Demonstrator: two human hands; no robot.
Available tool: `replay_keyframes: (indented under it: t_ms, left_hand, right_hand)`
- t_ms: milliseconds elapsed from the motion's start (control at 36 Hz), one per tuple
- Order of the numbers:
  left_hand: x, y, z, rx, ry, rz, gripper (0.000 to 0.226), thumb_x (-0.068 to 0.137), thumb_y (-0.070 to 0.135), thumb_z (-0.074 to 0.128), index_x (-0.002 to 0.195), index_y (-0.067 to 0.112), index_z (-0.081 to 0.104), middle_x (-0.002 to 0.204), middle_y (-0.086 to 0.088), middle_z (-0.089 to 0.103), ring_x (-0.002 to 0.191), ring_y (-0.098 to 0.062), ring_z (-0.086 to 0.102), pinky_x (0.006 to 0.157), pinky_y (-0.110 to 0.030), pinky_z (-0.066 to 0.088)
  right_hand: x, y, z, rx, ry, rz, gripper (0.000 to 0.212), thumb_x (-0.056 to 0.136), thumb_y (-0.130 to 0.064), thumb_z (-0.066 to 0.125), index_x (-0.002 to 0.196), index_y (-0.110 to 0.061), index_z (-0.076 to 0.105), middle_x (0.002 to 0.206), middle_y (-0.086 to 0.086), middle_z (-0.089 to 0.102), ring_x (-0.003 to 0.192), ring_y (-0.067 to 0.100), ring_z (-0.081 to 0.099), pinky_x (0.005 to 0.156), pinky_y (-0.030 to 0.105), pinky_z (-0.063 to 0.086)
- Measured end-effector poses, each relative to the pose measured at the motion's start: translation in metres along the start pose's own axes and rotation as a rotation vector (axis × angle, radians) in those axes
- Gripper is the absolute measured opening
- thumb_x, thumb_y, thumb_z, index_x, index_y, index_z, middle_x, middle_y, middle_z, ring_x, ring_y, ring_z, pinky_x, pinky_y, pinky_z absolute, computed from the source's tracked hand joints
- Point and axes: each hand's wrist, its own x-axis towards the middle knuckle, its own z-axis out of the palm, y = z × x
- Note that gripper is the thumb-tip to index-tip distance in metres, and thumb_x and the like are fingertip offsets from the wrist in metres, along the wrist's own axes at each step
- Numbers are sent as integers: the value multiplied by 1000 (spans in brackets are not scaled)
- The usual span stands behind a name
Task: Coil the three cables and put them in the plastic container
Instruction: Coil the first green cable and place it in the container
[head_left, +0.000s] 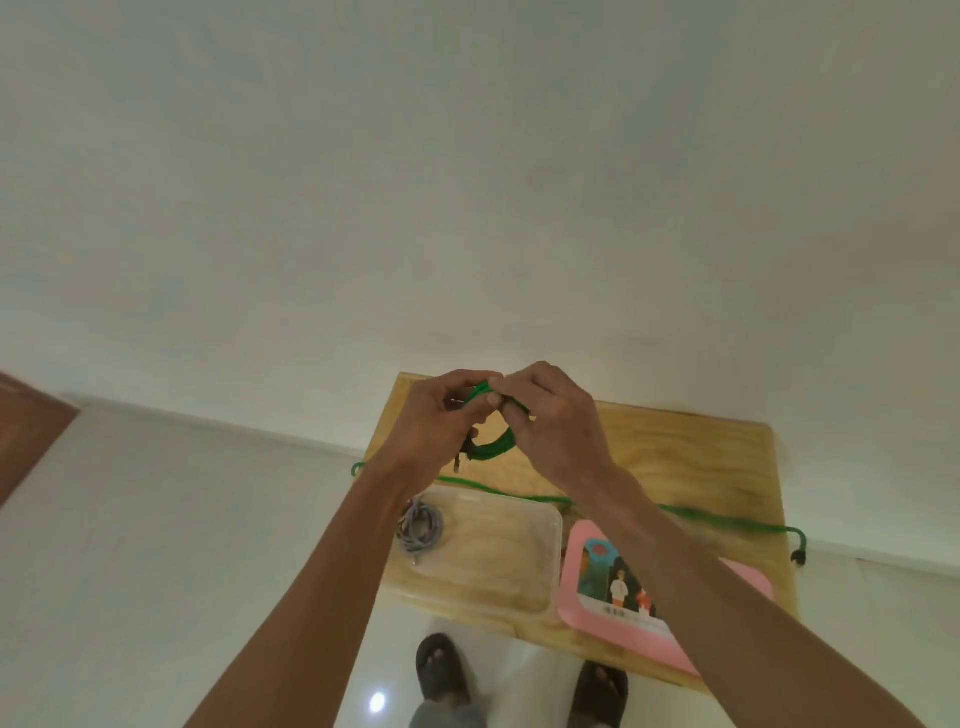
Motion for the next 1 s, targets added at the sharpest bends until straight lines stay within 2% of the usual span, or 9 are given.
replay_keyframes:
  t_ms: [167,278,472,583,639,722,778,889,1000]
  left_hand:
    - [-1,-19,-26,2,-42,2,23,89,18,72,113,21,75,98,-17,70,83,-17,63,79,-40,58]
    - [3,-26,-42,-19,-114,0,22,92,17,70,112,21,75,96,-4,74,84,-14,66,78,-31,57]
    - [14,-44,-74,2,-187,-21,20,96,29,63,111,21,74,102,-6,76,92,-19,70,78,-38,56]
    - [23,-70,-91,68,-148,13,17,95,45,60,86,39,73,100,-11,75,87,-17,69,81,-36,53]
    - [25,-85,-96,180,-85,58,20,96,49,56,100,38,73,107,-1,75,98,-15,68,89,-34,53]
    - [24,-115,-104,361,32,119,38,100,42,53,125,18,68,123,-1,68,105,-8,60,88,-24,48]
    - [18,-142,-106,421,60,154,40,101,39,51,128,14,65,127,-8,64,111,-16,60,94,-36,51]
    - [1,-194,-105,593,11,147,53,102,45,37,138,12,55,144,-14,51,134,-32,45,108,-46,41]
    - [-16,-226,-97,772,-26,113,61,101,46,26,151,13,37,160,-13,29,147,-32,26,114,-47,31]
  right_hand:
    - [-3,-19,19,55,-27,72,6,87,-9,73,92,-11,77,82,4,65,71,22,64,60,38,56]
    - [-7,-31,34,80,17,243,16,85,-5,76,100,-9,78,83,5,65,71,22,65,60,38,56]
    - [-18,-60,67,74,108,540,22,79,-6,80,101,-9,78,79,-5,58,67,-4,54,64,5,42]
    - [-34,-64,85,9,156,675,23,77,-5,81,100,-9,79,83,0,62,67,3,57,66,6,41]
    - [-45,-63,89,-8,179,737,20,77,-4,81,97,-9,79,85,2,63,70,16,62,69,12,46]
    - [-67,-61,98,-80,145,855,17,79,-9,80,95,-14,76,86,2,64,73,17,62,76,30,53]
    - [-85,-61,104,-125,111,944,15,79,-13,81,89,-17,72,86,2,65,76,19,63,75,37,55]
    - [-113,-60,114,-176,19,1054,14,78,-14,81,83,-14,68,78,-3,58,77,19,58,65,15,33]
    - [-131,-57,128,-164,-11,1164,17,79,-11,80,82,-17,64,81,-8,55,79,10,52,62,6,34]
